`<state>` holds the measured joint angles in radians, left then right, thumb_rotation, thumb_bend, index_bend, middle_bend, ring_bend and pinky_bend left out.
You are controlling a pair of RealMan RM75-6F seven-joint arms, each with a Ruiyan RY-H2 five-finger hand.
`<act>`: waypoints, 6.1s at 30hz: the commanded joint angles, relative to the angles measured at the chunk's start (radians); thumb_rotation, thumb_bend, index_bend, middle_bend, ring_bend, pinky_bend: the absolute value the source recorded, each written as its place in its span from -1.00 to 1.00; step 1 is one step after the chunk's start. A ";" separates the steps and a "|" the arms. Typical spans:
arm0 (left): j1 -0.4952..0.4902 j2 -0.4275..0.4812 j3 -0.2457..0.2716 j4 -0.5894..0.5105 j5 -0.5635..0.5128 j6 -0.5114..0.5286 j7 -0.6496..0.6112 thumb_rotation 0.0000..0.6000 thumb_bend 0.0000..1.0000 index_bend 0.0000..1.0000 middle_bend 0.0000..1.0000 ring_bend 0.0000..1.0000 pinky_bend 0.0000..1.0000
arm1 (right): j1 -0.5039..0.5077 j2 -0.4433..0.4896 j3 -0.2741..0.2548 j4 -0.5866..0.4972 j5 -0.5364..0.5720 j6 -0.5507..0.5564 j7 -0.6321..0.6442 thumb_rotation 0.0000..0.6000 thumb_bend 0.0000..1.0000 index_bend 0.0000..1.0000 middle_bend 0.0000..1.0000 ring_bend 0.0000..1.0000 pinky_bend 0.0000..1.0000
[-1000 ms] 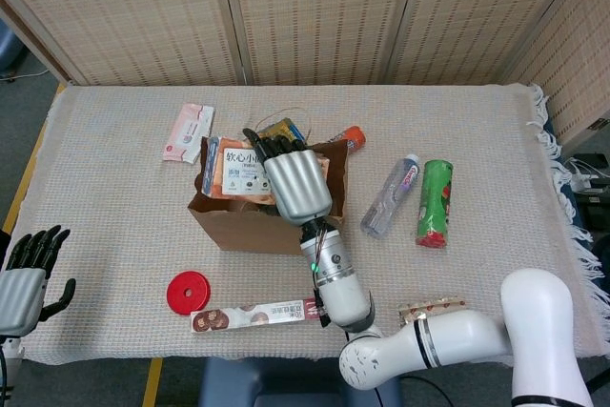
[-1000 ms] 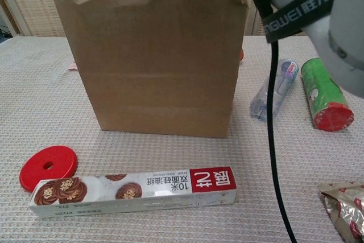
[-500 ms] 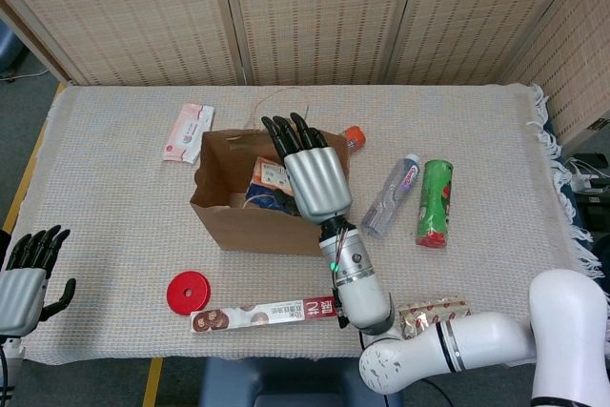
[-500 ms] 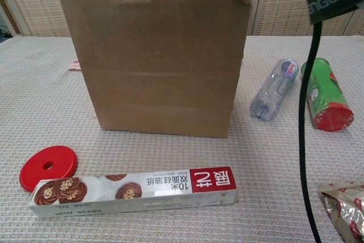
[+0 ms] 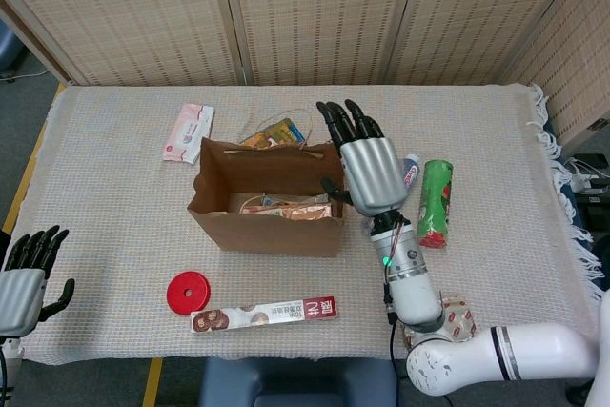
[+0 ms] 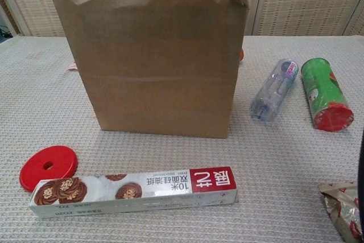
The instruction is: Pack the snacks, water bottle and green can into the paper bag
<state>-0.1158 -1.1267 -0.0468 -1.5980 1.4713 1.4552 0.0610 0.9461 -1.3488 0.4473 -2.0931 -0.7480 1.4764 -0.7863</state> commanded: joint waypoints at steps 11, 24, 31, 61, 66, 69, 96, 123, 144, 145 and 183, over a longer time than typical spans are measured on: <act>0.000 -0.007 -0.003 -0.006 -0.005 0.004 0.025 1.00 -0.11 -0.91 -1.00 -1.00 -1.00 | -0.252 0.295 -0.244 0.086 -0.121 -0.291 0.261 1.00 -0.80 -1.00 -0.85 -0.96 -0.65; 0.000 -0.005 -0.004 -0.004 -0.005 0.001 0.018 1.00 -0.11 -0.92 -1.00 -1.00 -1.00 | -0.154 0.151 -0.321 0.279 -0.105 -0.399 0.047 1.00 -1.00 -1.00 -0.85 -0.98 -0.70; -0.001 -0.002 -0.002 -0.002 -0.003 -0.002 0.005 1.00 -0.11 -0.91 -1.00 -1.00 -1.00 | -0.091 0.055 -0.342 0.348 -0.050 -0.436 -0.058 1.00 -1.00 -1.00 -0.86 -0.99 -0.74; -0.001 -0.002 -0.002 0.000 -0.002 -0.001 -0.008 1.00 -0.11 -0.91 -1.00 -1.00 -1.00 | 0.044 -0.136 -0.413 0.605 0.211 -0.543 -0.200 1.00 -1.00 -1.00 -0.88 -1.00 -0.77; -0.002 0.000 -0.002 0.003 0.000 -0.002 -0.018 1.00 -0.11 -0.91 -1.00 -1.00 -1.00 | 0.071 -0.170 -0.423 0.635 0.274 -0.544 -0.245 1.00 -1.00 -1.00 -0.88 -1.00 -0.77; -0.002 0.001 -0.002 0.003 0.001 -0.004 -0.022 1.00 -0.11 -0.90 -1.00 -1.00 -1.00 | 0.085 -0.189 -0.433 0.653 0.293 -0.539 -0.272 1.00 -1.00 -1.00 -0.88 -1.00 -0.77; -0.001 0.001 0.000 0.006 0.005 -0.001 -0.025 1.00 -0.11 -0.90 -1.00 -1.00 -1.00 | 0.021 -0.118 -0.400 0.539 0.034 -0.401 -0.094 1.00 -0.32 0.34 0.19 0.28 0.34; 0.003 -0.007 -0.002 0.000 0.001 0.008 0.003 1.00 -0.11 -0.90 -1.00 -1.00 -1.00 | -0.124 0.386 -0.137 0.095 -0.264 -0.100 0.185 1.00 -0.32 0.40 0.23 0.30 0.38; 0.002 -0.001 0.000 0.007 0.006 0.004 -0.022 1.00 -0.11 -0.90 -1.00 -1.00 -1.00 | 0.146 0.225 -0.170 0.104 -0.518 -0.243 -0.407 1.00 -0.32 0.42 0.24 0.30 0.38; 0.002 -0.002 0.000 0.007 0.006 0.005 -0.022 1.00 -0.11 -0.90 -1.00 -1.00 -1.00 | 0.146 0.228 -0.175 0.106 -0.518 -0.251 -0.416 1.00 -0.32 0.42 0.24 0.30 0.38; 0.002 0.006 0.001 0.007 0.007 0.001 -0.047 1.00 -0.11 -0.89 -1.00 -1.00 -1.00 | 0.336 0.116 -0.341 0.254 -0.336 -0.503 -0.966 1.00 -0.32 0.20 0.21 0.02 -0.07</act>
<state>-0.1136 -1.1209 -0.0461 -1.5907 1.4783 1.4560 0.0136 1.2783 -1.2207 0.1135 -1.8310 -1.1064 0.9517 -1.7291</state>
